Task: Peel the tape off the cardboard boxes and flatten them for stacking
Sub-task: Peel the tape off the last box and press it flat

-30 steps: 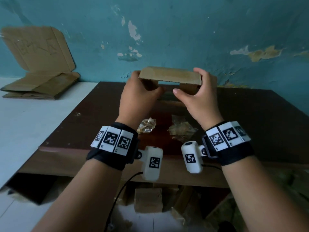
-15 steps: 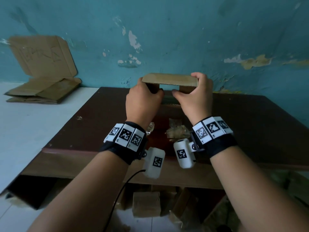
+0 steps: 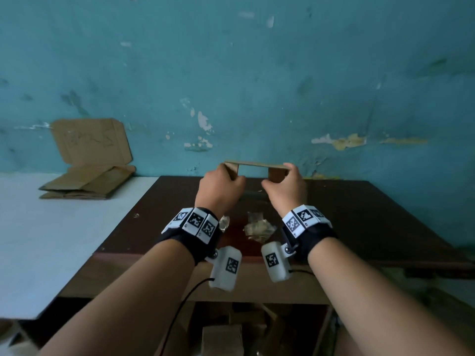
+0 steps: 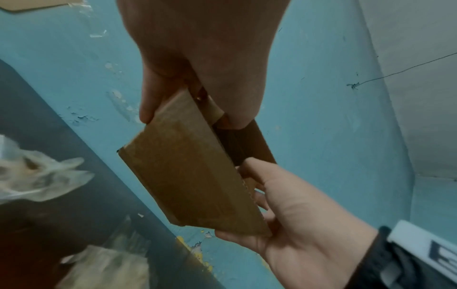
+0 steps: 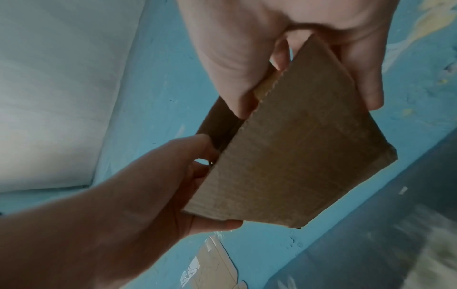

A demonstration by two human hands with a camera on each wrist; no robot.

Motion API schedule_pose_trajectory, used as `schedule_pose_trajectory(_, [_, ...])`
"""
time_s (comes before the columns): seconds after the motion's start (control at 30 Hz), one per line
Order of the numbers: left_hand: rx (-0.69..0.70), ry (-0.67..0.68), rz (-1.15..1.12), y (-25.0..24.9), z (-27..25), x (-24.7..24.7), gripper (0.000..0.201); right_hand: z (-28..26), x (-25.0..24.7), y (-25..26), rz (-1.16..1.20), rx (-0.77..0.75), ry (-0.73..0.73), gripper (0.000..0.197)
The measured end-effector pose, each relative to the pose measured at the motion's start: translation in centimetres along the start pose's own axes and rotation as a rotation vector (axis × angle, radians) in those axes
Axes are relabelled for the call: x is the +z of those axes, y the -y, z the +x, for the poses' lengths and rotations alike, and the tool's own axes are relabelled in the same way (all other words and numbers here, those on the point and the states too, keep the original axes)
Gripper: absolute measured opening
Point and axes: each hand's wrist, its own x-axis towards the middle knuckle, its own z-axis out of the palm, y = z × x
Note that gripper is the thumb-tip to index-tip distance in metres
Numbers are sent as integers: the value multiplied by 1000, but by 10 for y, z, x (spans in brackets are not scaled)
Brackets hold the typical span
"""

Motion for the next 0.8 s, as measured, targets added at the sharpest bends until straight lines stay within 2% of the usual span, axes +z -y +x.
schedule_pose_trajectory(0.17, [-23,129,18,9,-20,-2,25,-17,-7,-13,34,60,102,62])
schedule_pose_trajectory(0.33, [-57,173,-31,16,-36,-5,34,-29,-13,-15,14,53,149,25])
schedule_pose_trajectory(0.37, [-67,171,-41,17,-37,-7,38,-31,-13,-14,19,44,166,27])
schedule_pose_trajectory(0.43, [-80,165,-71,21,-39,-11,45,-34,-14,-13,49,37,198,42])
schedule_pose_trajectory(0.5, [-72,158,-102,23,-39,-15,45,-35,-14,-12,75,38,212,53])
schedule_pose_trajectory(0.6, [-53,145,-134,25,-39,-20,29,-34,-18,-11,90,50,221,41])
schedule_pose_trajectory(0.7, [-64,119,-178,25,-42,-26,23,-35,-21,-10,54,41,215,6])
schedule_pose_trajectory(0.73, [-70,109,-203,25,-42,-27,23,-36,-21,-9,58,34,204,3])
schedule_pose_trajectory(0.8, [-76,90,-255,26,-42,-30,23,-37,-22,-7,81,31,204,15])
